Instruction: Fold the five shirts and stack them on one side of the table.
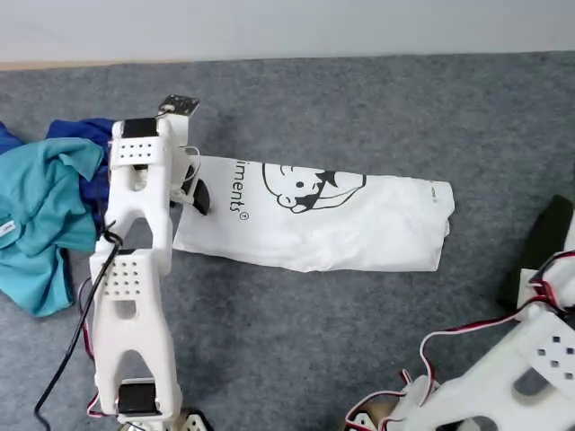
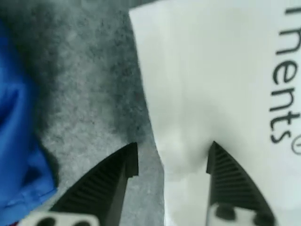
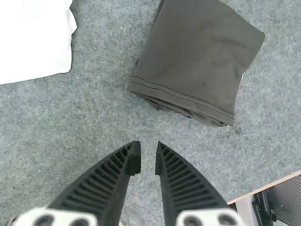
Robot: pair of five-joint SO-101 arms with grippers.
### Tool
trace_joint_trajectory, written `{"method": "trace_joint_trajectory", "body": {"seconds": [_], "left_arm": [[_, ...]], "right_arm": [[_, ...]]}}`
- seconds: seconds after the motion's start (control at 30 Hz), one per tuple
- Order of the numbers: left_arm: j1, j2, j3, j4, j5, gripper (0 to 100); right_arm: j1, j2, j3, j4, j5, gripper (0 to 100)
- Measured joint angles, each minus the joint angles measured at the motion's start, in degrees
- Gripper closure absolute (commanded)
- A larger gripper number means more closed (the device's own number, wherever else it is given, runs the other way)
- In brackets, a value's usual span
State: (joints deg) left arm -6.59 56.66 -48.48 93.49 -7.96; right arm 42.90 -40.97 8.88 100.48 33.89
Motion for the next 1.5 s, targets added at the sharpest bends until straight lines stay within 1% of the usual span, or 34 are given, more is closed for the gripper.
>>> {"method": "trace_joint_trajectory", "body": {"seconds": [0.2, 0.33, 0.43, 0.47, 0.73, 0.9, 1.07, 1.3, 1.4, 1.5], "left_arm": [[0.70, 5.80, -8.88, 3.52, 0.00, 77], [0.97, 8.26, -13.19, 5.54, 0.00, 87], [2.29, 8.26, -13.54, 5.89, 0.00, 99], [2.46, 8.26, -13.54, 5.89, 0.00, 100], [2.20, 8.09, -13.54, 5.80, 0.00, 100], [-1.32, 1.85, -10.64, 5.71, 0.00, 100], [-4.22, -5.27, -6.15, 5.63, -3.78, 100], [-7.56, -5.89, -5.80, 5.63, -8.00, 100], [-7.74, -6.15, -7.12, 5.63, -8.62, 100], [-5.71, -8.26, -7.56, 5.63, -8.62, 100]], "right_arm": [[0.00, 0.00, 0.00, 0.00, 0.00, 93.6], [0.00, 0.00, 0.00, 0.00, 0.00, 93.6], [0.00, 0.00, 0.00, 0.00, 0.00, 93.6], [0.00, 0.00, 0.00, 0.00, 0.00, 93.6], [0.00, 0.00, 0.00, 0.00, 0.00, 93.6], [0.00, 0.00, 0.00, 0.00, 0.00, 93.6], [0.00, 0.00, 0.00, 0.00, 0.00, 93.5], [0.00, 0.00, 0.00, 0.00, 0.00, 93.5], [0.00, 0.00, 0.00, 0.00, 0.00, 93.4], [0.00, 0.00, 0.00, 0.00, 0.00, 93.4]]}}
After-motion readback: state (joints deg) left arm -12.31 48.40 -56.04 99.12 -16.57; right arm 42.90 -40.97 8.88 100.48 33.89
